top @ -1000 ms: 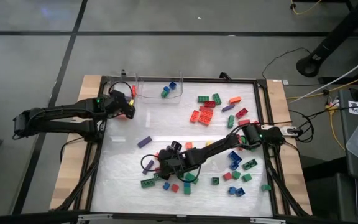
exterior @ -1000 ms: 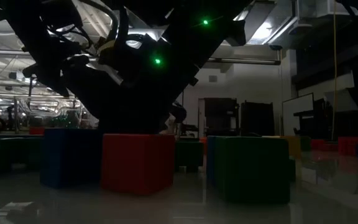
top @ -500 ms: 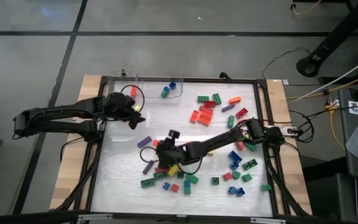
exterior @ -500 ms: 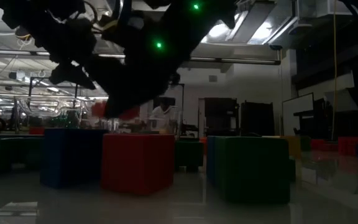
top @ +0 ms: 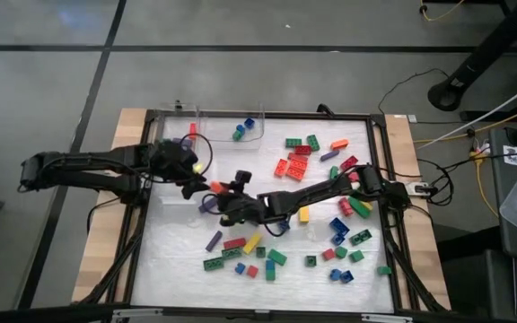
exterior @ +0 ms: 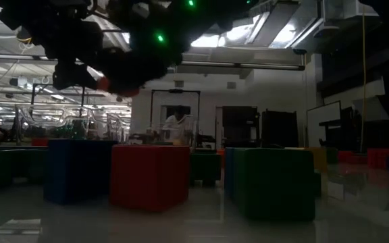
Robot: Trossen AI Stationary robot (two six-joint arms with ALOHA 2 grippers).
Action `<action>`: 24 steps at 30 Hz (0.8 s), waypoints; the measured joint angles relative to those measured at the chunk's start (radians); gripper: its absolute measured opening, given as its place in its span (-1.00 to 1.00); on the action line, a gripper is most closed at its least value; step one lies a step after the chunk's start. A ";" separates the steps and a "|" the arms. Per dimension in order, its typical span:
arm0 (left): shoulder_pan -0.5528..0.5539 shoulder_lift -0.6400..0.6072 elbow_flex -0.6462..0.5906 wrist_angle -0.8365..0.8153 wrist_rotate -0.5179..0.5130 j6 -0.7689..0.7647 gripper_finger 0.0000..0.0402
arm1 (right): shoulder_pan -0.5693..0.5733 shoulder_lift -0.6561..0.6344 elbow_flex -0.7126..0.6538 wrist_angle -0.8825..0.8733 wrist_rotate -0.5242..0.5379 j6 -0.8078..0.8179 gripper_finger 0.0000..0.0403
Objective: Sort blocks by size
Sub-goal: Put the large orange game piece into the left transparent bin
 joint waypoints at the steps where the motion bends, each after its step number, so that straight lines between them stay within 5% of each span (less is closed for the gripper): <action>1: -0.006 0.000 0.000 0.003 0.003 0.000 0.04 | -0.001 0.000 0.000 0.026 -0.003 -0.020 -0.24; 16: -0.085 0.001 0.000 0.097 -0.005 0.007 0.02 | 0.000 0.000 0.000 0.222 -0.051 -0.183 -0.24; 24: -0.089 0.001 0.000 0.125 -0.033 0.018 -0.42 | -0.001 0.000 0.000 0.225 -0.041 -0.195 -0.24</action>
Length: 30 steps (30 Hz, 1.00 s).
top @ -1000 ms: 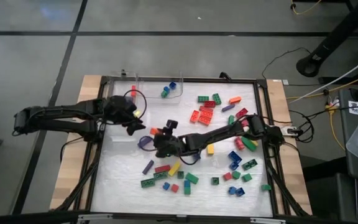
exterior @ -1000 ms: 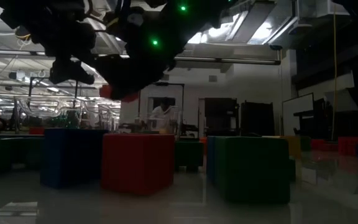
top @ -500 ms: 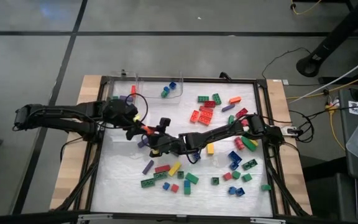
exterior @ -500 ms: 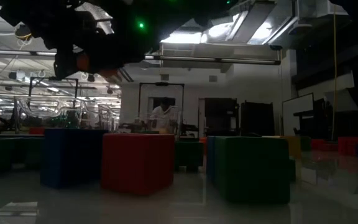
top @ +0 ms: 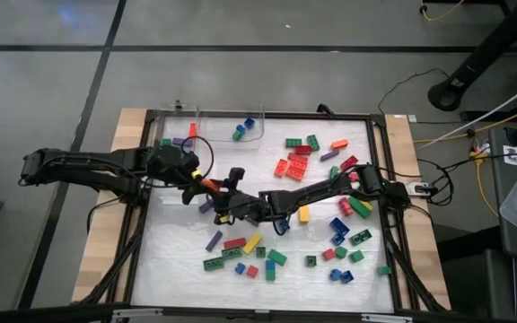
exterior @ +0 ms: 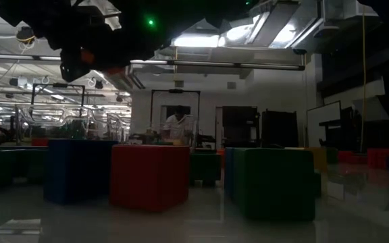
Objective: Sort blocks by size
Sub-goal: Put the large orange game piece into the left transparent bin
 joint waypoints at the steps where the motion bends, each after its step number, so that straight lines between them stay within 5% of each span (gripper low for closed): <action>1: 0.000 0.000 0.000 0.001 0.000 -0.003 -0.50 | 0.000 0.000 0.000 0.000 0.001 -0.003 -0.24; 8: 0.000 0.000 0.000 0.003 -0.019 -0.019 -0.61 | 0.001 0.000 0.000 0.000 0.033 -0.002 -0.18; 14: 0.003 0.000 0.000 -0.015 -0.083 -0.009 -0.61 | 0.002 0.000 0.000 0.004 0.048 0.009 0.12; 19: 0.030 -0.002 0.000 -0.023 -0.175 0.020 -0.59 | 0.029 0.000 0.000 -0.006 0.170 0.012 0.33; 24: 0.087 -0.024 0.000 -0.066 -0.353 0.071 -0.60 | 0.072 -0.010 0.000 -0.128 0.263 0.015 0.36; 30: 0.163 -0.050 0.000 -0.151 -0.700 0.116 -0.53 | 0.104 -0.058 0.000 -0.379 0.278 0.136 0.37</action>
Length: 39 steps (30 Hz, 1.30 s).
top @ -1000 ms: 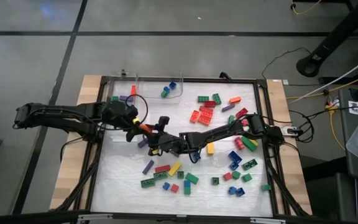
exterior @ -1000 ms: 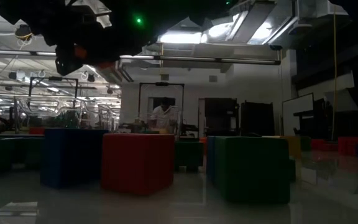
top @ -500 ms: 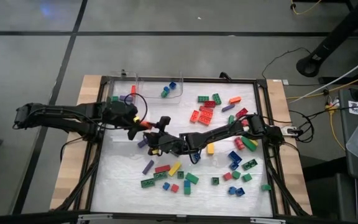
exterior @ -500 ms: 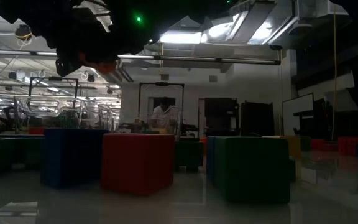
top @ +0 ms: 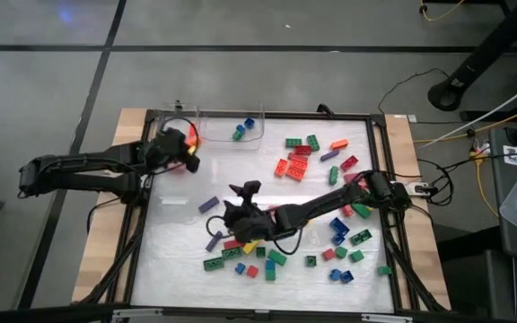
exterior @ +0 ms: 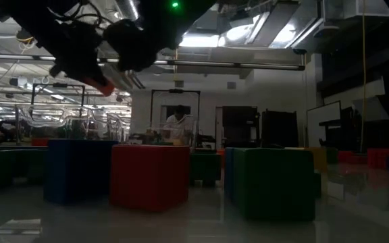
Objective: Sort blocks by size
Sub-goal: Put the large orange game piece into the left transparent bin, then put the large purple block into the left transparent bin
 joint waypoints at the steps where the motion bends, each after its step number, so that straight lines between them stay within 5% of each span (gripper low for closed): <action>1: 0.013 -0.002 0.000 -0.016 -0.041 0.001 -0.53 | 0.000 -0.007 0.000 -0.056 -0.007 0.042 0.37; 5: 0.059 0.001 0.000 -0.055 -0.074 0.024 -0.51 | -0.009 -0.045 0.000 -0.275 -0.122 0.232 0.37; 11: 0.097 0.016 -0.001 -0.071 -0.074 0.007 -0.40 | -0.035 -0.069 0.000 -0.499 -0.439 0.435 0.37; 18: 0.118 0.009 -0.001 -0.047 -0.058 -0.009 -0.11 | -0.037 -0.069 0.000 -0.568 -0.520 0.441 0.37; 30: -0.019 -0.014 0.000 -0.007 0.567 0.050 -0.05 | -0.037 -0.069 0.000 -0.573 -0.679 0.475 0.37; 39: -0.253 0.089 0.000 -0.040 0.598 -0.003 -0.05 | -0.037 -0.054 0.000 -0.546 -0.684 0.485 0.37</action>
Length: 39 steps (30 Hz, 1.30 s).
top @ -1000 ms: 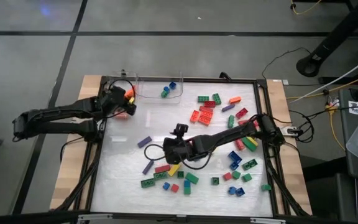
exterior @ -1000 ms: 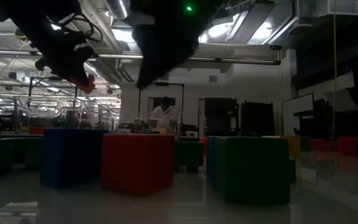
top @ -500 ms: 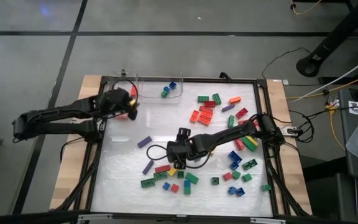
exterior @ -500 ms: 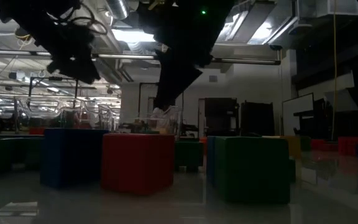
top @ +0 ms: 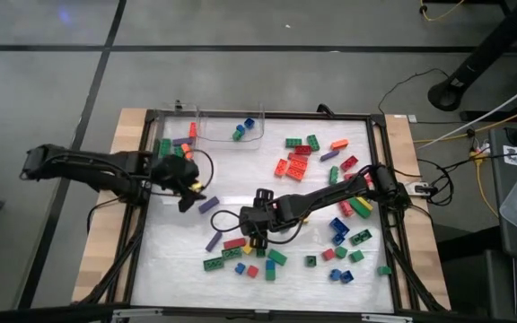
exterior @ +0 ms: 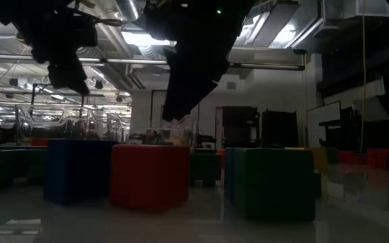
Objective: Sort blocks by size
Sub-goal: Put the large purple block into the left transparent bin
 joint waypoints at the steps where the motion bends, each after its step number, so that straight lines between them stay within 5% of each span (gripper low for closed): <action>1: -0.020 0.018 0.000 -0.001 -0.007 -0.002 -0.05 | 0.000 0.000 0.000 0.003 -0.004 0.000 0.37; 10: -0.132 0.224 0.000 0.001 -0.086 0.000 -0.05 | 0.000 0.000 0.000 0.012 -0.018 0.000 0.37; 34: -0.137 0.534 0.002 0.090 -0.147 -0.051 -0.05 | 0.000 0.001 0.000 0.012 -0.017 0.000 0.37; 39: -0.138 0.552 0.004 0.088 -0.181 -0.068 -0.28 | 0.000 0.001 0.000 0.012 -0.018 0.000 0.37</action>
